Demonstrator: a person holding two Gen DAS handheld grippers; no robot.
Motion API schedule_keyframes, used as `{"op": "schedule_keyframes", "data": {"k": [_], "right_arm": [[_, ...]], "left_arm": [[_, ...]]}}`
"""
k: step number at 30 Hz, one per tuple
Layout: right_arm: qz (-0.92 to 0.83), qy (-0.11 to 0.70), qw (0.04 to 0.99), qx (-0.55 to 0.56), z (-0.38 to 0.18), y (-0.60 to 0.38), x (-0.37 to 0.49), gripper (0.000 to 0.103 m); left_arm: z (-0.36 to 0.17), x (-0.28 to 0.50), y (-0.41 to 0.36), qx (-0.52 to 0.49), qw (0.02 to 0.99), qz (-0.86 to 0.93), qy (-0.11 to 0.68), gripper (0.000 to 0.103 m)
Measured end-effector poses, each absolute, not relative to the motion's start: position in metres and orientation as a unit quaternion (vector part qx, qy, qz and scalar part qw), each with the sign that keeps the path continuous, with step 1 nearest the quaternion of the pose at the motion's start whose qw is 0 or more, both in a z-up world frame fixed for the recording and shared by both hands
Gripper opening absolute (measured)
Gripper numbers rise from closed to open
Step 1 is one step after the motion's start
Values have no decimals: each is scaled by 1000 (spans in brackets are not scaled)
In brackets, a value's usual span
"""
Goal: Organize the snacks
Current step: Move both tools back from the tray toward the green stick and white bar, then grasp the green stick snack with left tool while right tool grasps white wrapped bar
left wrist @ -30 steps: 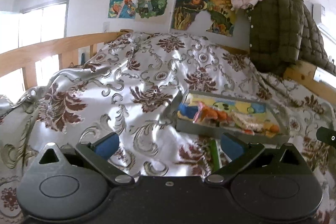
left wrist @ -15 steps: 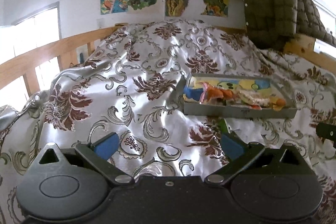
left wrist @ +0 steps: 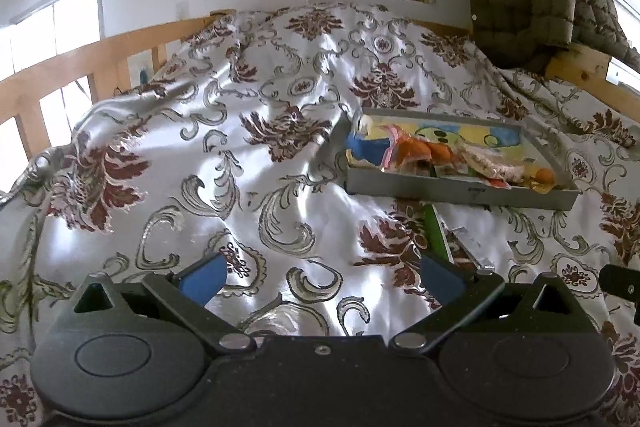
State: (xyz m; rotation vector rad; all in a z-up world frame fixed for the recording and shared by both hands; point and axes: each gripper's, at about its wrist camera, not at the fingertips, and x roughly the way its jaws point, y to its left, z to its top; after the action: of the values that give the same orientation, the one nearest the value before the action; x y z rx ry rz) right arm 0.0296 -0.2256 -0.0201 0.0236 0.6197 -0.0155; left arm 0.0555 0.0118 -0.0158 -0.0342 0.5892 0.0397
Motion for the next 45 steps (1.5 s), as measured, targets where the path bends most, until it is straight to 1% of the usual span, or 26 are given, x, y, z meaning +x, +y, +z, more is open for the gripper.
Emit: {"op": "schedule_keyframes", "data": {"k": [18, 31, 38, 45], "right_arm": [[13, 343, 939, 35, -28, -235, 60, 103], [20, 336, 941, -40, -31, -231, 101, 103], [24, 348, 934, -74, -40, -226, 117, 103], [35, 348, 927, -135, -51, -214, 129, 103]], "left_arm": [[-45, 108, -2, -16, 947, -11, 321, 102], [-63, 145, -14, -30, 943, -38, 329, 102], [-73, 161, -16, -30, 942, -42, 333, 102], [-78, 176, -14, -50, 937, -47, 342, 102]]}}
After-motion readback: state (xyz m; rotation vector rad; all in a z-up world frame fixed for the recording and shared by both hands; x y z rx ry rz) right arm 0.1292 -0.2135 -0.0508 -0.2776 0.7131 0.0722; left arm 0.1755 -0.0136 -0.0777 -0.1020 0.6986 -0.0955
